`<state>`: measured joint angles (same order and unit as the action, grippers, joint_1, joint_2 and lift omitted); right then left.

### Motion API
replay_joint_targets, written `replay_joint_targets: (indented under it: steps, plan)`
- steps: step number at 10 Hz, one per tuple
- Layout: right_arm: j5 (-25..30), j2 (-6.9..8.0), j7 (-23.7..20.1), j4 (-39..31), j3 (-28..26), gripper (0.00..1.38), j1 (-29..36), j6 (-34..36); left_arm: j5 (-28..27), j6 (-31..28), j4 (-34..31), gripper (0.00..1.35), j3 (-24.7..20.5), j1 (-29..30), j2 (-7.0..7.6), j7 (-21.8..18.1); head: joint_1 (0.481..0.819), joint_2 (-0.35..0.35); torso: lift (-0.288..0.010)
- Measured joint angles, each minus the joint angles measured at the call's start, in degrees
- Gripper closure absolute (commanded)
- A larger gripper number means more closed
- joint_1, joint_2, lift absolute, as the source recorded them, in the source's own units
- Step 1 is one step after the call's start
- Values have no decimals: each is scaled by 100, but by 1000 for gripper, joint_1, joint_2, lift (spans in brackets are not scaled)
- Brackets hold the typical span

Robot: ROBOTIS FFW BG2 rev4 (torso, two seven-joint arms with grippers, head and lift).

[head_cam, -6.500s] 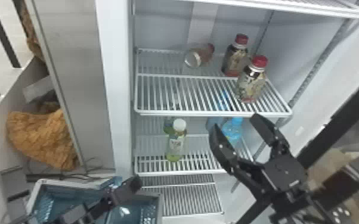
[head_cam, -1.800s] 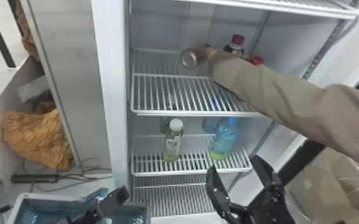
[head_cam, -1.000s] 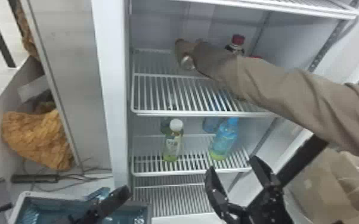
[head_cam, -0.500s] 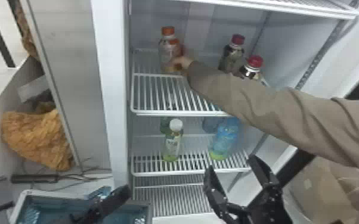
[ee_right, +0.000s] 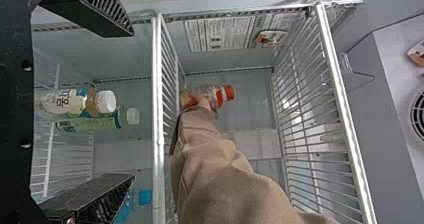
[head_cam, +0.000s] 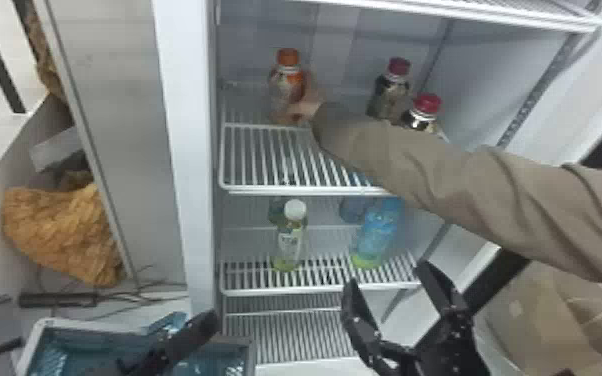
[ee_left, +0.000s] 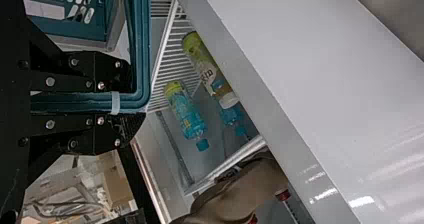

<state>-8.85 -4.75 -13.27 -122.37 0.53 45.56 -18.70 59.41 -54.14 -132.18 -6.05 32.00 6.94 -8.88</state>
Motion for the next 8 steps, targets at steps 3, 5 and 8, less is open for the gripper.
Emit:
replay_joint_targets:
  steps: [3,5,8]
  plan:
    - [-13,0,1,6,9,-1,-8,11,0,0,0,1205,0,6,0,0,695,-207,-69]
    - [-46,0,3,28,25,-1,-28,14,6,13,1,1205,4,6,0,0,695,-205,-69]
    - [-98,7,0,43,27,-1,-28,14,12,14,1,1205,0,6,0,0,695,-207,-69]
